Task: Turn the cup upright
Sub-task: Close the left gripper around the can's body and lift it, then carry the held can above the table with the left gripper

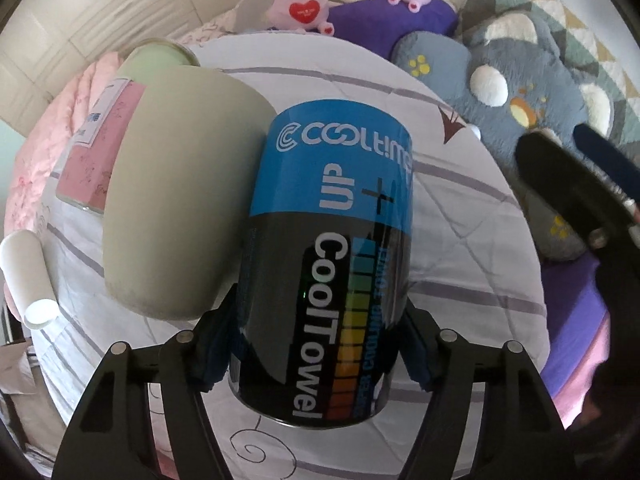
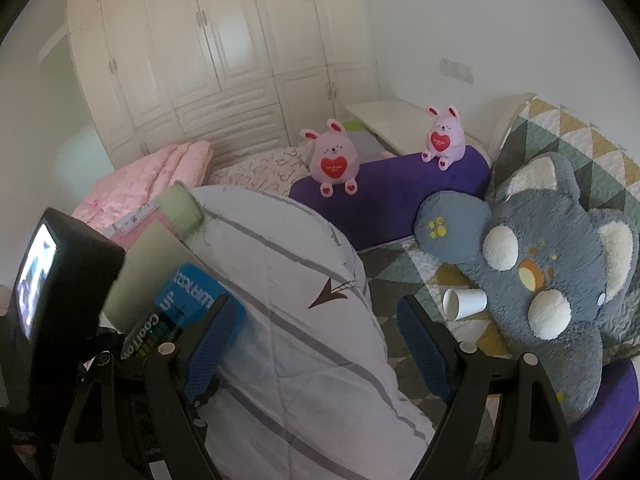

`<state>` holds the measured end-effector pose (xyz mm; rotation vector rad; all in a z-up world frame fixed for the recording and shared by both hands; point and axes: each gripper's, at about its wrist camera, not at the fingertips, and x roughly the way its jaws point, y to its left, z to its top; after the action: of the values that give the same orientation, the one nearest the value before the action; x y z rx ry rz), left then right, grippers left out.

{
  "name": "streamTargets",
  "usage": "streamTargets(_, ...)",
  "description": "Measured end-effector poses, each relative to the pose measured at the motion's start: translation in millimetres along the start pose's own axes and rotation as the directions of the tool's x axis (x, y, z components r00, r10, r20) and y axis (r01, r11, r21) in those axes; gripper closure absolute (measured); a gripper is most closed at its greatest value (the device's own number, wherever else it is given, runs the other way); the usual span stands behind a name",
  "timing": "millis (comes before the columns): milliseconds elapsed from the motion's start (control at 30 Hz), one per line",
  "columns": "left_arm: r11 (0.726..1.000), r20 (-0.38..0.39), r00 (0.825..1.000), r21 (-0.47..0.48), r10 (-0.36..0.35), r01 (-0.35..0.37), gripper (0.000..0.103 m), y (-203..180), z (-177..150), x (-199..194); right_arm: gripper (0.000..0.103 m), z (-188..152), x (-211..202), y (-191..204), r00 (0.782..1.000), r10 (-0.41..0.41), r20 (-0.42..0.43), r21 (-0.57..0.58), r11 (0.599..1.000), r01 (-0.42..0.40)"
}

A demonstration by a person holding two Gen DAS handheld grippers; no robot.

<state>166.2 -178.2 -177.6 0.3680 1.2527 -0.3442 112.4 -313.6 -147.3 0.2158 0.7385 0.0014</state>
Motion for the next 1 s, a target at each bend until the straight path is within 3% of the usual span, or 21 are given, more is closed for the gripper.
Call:
streamTargets(300,1.000,0.073,0.997,0.007,-0.029,0.029,0.034,4,-14,-30,0.020,4,-12,10,1.000,0.008,0.004,-0.014,1.000,-0.008)
streamTargets(767,0.998,0.205,0.977,-0.008,-0.062,0.065,0.035,15,-59,-91,0.020,4,-66,50,0.998,0.027,0.059,-0.076,0.997,-0.022)
streamTargets(1000,0.996,0.273,0.960,-0.055,-0.054,0.071,0.035,40,-85,-120,0.020,2,-88,81,0.994,0.063,0.093,-0.131,0.990,-0.050)
